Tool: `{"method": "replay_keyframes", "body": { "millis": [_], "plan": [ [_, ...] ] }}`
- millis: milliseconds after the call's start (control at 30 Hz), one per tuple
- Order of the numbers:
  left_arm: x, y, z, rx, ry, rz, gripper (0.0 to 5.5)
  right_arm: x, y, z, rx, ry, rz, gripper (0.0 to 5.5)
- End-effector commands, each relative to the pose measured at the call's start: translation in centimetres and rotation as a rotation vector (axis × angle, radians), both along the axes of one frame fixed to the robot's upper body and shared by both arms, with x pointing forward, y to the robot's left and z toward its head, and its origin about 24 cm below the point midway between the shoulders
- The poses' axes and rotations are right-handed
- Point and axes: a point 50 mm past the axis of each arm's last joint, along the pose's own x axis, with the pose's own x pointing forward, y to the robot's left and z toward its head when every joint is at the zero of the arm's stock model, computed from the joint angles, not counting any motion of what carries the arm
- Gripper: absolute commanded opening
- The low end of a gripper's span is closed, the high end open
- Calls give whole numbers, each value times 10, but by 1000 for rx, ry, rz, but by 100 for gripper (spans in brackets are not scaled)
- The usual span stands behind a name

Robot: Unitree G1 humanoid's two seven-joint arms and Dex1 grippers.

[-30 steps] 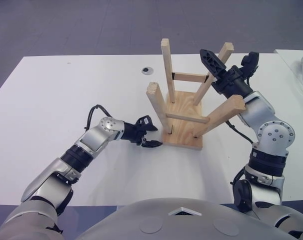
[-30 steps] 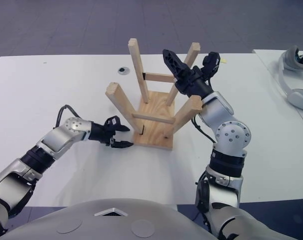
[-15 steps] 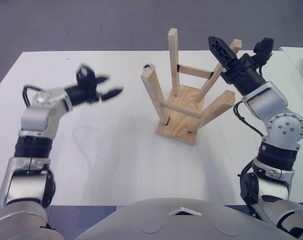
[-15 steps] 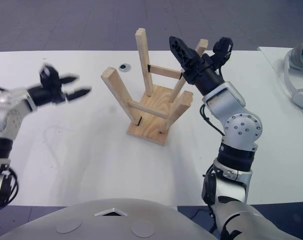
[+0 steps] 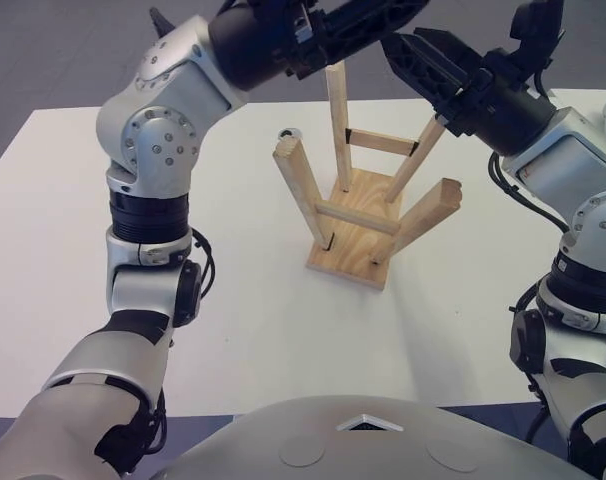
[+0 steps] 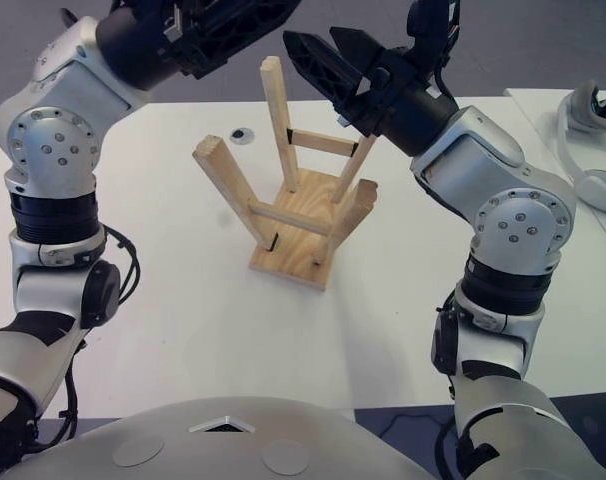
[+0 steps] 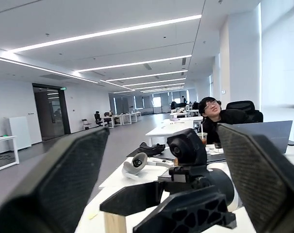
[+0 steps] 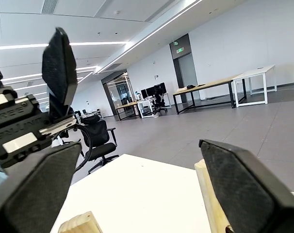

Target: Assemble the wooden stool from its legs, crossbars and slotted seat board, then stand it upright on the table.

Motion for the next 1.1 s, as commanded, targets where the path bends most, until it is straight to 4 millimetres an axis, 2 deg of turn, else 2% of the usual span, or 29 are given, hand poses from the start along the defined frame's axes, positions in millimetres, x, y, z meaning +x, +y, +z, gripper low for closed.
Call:
{"method": "replay_keyframes", "body": {
  "millis": [33,100,133,167,200,233,267,300,333,433,533,633,700,767,833,933,1000,1100],
  "plan": [
    [-3,-5,17,-22,-6,-27,411,-6,8,19,-24,-64,10,453],
    [2,6,-24,47,143,5,411,-7,13,-15,-83,59,11,453],
    [4,11,-70,116,293,30,411,-10,17,-49,-111,191,3,453],
    [-6,14,-131,239,483,1,411,-16,20,-89,-172,322,-25,453],
    [-20,20,-188,362,600,30,411,-24,20,-123,-228,431,-64,453],
    [-33,31,-249,470,780,55,411,-33,18,-150,-253,522,-111,453],
    [-49,39,-285,564,866,48,411,-35,17,-160,-236,567,-151,453],
    [-57,42,-301,616,883,57,411,-32,16,-160,-218,569,-178,453],
    [-56,41,-303,594,892,71,411,-26,14,-155,-193,550,-197,453],
    [-34,38,-278,489,793,134,411,-13,11,-140,-183,465,-228,453],
    [-23,29,-235,436,630,76,411,-8,12,-124,-154,403,-224,453],
    [-13,15,-166,315,461,-4,411,-1,14,-95,-108,313,-208,453],
    [-10,9,-114,202,343,-27,411,2,14,-76,-78,256,-199,453],
    [-11,5,-59,36,241,-27,411,4,13,-64,-61,216,-197,453],
    [-17,4,-17,-93,168,-34,411,5,14,-55,-60,183,-199,453],
    [-23,8,19,-166,92,-21,411,6,12,-36,-44,127,-205,453],
    [-25,17,40,-179,19,13,411,5,11,-12,-25,54,-210,453],
    [-32,34,66,-152,-96,56,411,-12,22,28,21,-71,-168,453]
  ]
}}
